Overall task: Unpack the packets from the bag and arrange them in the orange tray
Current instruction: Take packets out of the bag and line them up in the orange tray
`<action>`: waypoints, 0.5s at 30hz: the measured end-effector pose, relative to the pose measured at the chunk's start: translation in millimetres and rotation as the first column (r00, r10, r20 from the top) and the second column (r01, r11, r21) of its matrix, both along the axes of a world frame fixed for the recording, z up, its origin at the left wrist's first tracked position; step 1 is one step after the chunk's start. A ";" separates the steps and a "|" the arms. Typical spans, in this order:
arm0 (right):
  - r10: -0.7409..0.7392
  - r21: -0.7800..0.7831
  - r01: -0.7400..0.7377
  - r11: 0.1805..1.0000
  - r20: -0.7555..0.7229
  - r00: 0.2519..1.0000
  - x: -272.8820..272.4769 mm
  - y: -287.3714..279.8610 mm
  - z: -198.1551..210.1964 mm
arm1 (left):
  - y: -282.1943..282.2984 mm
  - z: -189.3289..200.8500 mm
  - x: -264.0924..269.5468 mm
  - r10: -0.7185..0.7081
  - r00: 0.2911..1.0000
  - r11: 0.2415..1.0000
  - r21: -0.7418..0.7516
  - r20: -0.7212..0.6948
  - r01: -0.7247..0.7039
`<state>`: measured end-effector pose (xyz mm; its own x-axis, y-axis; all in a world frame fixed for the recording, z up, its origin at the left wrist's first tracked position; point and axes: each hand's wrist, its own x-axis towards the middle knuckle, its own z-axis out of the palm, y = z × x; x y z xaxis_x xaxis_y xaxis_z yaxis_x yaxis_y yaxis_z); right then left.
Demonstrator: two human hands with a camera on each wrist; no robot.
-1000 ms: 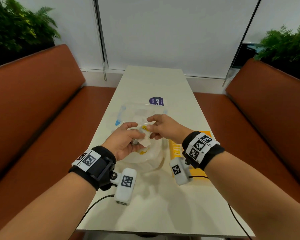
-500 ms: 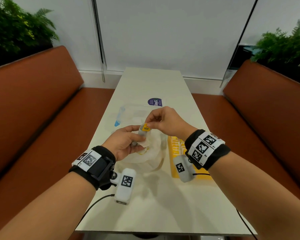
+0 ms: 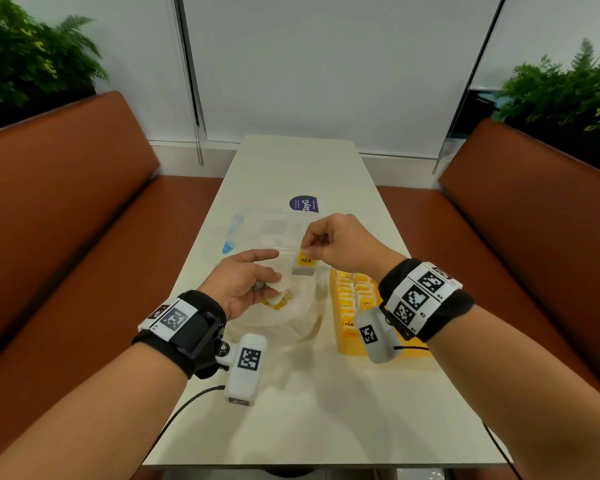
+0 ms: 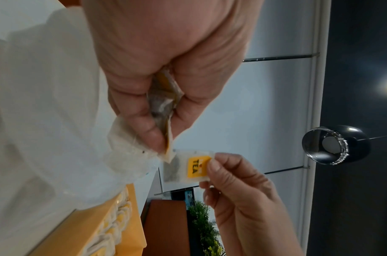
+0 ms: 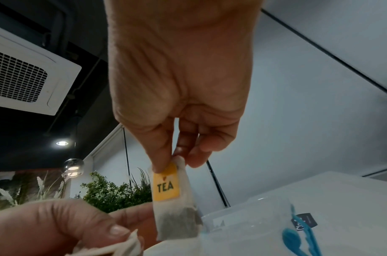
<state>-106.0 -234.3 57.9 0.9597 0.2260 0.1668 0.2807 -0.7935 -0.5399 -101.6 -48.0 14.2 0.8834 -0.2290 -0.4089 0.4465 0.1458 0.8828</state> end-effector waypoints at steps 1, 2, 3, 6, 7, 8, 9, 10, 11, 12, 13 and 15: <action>-0.009 -0.061 0.008 0.998 -0.004 1.000 -1.9 -5.3 -0.3 | 0.1 -0.5 0.9 0.000 1.000 1.000 0.005 0.002 0.000; -0.021 -0.129 0.020 0.991 -0.007 1.000 -3.9 -11.4 -0.8 | 0.1 -1.2 2.1 -0.001 1.000 1.000 0.010 0.005 0.001; -0.040 -0.190 0.038 0.981 -0.011 0.999 -6.3 -18.3 -1.4 | -0.1 -1.7 3.0 -0.004 1.000 1.000 0.013 0.008 0.004; -0.117 -0.370 0.086 0.925 -0.061 0.991 -13.6 -42.4 -4.6 | -1.3 -3.8 5.8 -0.007 1.000 1.000 0.017 0.008 0.007; -0.145 -0.442 0.090 0.893 -0.091 0.985 -16.2 -50.4 -6.0 | -1.9 -4.2 5.8 -0.008 1.000 1.000 0.015 0.006 0.008; -0.172 -0.513 0.086 0.854 -0.122 0.978 -18.6 -57.9 -7.9 | -2.3 -4.8 6.0 -0.009 1.000 1.000 0.013 0.007 0.009; -0.198 -0.578 0.076 0.812 -0.151 0.969 -20.8 -64.6 -10.9 | -3.2 -4.9 5.7 -0.012 1.000 1.000 0.012 0.010 0.012; -0.223 -0.633 0.061 0.772 -0.179 0.958 -23.1 -70.0 -14.8 | -4.2 -5.4 5.6 -0.015 1.000 1.000 0.012 0.014 0.015; -0.243 -0.672 0.042 0.740 -0.209 0.947 -25.4 -73.9 -19.6 | -5.3 -5.6 5.3 -0.015 1.000 1.000 0.011 0.016 0.015; -0.260 -0.694 0.023 0.720 -0.238 0.936 -27.0 -77.2 -26.3 | -6.6 -5.6 5.0 -0.016 1.000 1.000 0.009 0.018 0.016; -0.271 -0.701 0.004 0.713 -0.270 0.924 -28.7 -79.6 -33.4 | -7.8 -5.8 4.7 -0.015 1.000 1.000 0.005 0.017 0.015; -0.272 -0.687 -0.040 0.726 -0.340 0.900 -32.0 -81.9 -47.5 | -9.4 -6.8 5.0 -0.016 1.000 1.000 -0.005 0.012 0.016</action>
<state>-138.1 -316.2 10.4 0.9272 0.0087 -0.3745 0.0508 -0.9934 0.1027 -96.6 -57.4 7.4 0.8843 -0.2452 -0.3973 0.4383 0.1431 0.8873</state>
